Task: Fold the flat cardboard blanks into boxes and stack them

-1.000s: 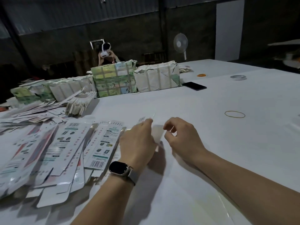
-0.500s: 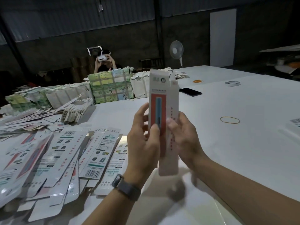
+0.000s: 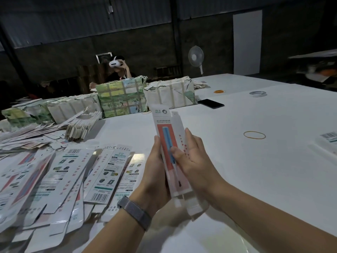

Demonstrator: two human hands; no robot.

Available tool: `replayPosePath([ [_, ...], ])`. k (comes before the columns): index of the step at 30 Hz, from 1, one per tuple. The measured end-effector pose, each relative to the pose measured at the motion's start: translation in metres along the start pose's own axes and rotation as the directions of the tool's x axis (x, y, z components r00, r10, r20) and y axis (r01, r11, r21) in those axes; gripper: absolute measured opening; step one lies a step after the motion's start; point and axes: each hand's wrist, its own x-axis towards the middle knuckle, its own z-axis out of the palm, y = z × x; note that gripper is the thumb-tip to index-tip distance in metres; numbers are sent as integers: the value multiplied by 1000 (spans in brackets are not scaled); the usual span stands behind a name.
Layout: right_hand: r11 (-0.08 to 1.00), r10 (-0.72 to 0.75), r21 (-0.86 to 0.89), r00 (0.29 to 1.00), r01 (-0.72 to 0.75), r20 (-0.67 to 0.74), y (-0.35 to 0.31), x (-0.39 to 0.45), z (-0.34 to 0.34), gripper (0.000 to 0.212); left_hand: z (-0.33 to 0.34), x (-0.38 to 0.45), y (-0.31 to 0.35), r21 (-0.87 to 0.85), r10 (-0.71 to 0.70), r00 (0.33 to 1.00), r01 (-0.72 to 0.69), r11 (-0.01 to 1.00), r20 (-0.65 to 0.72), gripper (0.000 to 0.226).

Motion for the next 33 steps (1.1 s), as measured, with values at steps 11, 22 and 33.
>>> replayPosePath([
  [11,902,-25,432,999,11,29,-6,3,-8,41,-2,12,-8,146,93,994,-84,986,-55,77],
  [22,903,6,427,996,-44,91,5,7,-17,40,-7,8,-7,109,91,995,-86,990,-45,36],
  [33,957,3,290,1000,-1,-7,13,6,-15,42,-12,12,2,-168,-129,980,154,974,152,58],
])
